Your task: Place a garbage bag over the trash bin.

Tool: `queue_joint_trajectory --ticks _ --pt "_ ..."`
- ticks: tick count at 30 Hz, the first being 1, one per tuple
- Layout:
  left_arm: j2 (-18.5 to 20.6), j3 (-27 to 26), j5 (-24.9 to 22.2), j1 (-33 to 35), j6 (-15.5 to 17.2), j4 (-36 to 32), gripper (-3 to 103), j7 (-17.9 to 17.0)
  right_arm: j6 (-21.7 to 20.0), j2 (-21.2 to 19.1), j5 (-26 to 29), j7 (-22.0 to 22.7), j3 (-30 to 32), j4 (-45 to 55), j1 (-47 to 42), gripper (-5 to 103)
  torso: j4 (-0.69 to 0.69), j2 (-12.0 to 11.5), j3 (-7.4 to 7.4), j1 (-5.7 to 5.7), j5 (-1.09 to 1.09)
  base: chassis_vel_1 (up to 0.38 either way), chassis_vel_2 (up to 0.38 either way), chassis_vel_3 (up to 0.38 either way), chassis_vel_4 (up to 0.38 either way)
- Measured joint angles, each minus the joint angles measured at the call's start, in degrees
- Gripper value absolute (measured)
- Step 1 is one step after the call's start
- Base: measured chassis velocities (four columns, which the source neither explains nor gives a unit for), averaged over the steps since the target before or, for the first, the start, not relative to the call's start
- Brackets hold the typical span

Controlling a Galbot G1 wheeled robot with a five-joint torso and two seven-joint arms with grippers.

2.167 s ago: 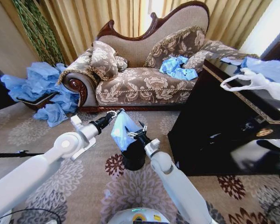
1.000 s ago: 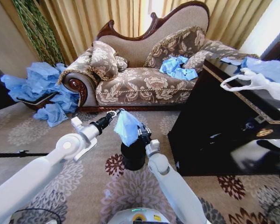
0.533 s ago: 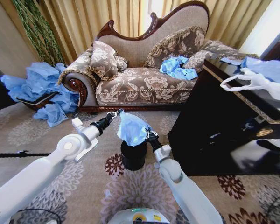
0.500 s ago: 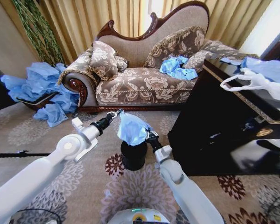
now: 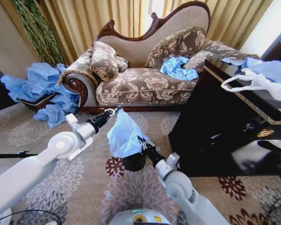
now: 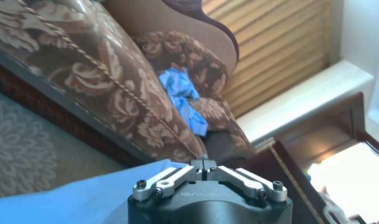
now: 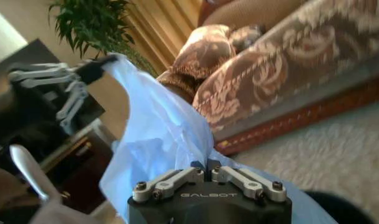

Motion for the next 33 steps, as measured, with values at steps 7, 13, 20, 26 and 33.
queue_joint_trajectory --ticks 7,13,20,26,33 --pt "-3.85 2.93 4.6 1.07 0.8 3.37 0 -0.73 2.14 3.43 -0.36 -3.25 1.58 -9.65 2.33 0 -0.01 -0.01 0.02 0.02 -0.02 0.0 0.0 0.0 0.0" --pt "-8.63 4.27 9.14 2.73 2.0 6.3 0 -0.9 4.2 4.73 -3.66 -4.19 2.31 -15.2 4.27 0 -0.01 -0.01 0.02 0.02 -0.03 0.0 0.0 0.0 0.0" --pt "-11.84 5.44 11.84 2.97 3.03 9.42 0 -2.18 3.96 5.03 -4.18 -4.18 2.75 -17.32 3.28 0 -0.01 -0.01 0.02 0.02 -0.01 0.0 0.0 0.0 0.0" --pt "-13.96 5.97 16.83 4.74 4.2 11.72 0 -3.92 4.45 4.76 -5.36 -4.55 3.51 -18.69 -0.69 0 -0.02 -0.01 0.02 0.02 -0.02 0.0 0.0 0.0 0.0" --pt "-13.35 4.94 21.15 6.19 4.78 12.59 5 -4.68 4.72 5.22 -5.4 -5.02 5.37 -20.49 -1.52 0 -0.01 -0.01 0.01 0.02 -0.02 0.0 0.0 0.0 0.0"
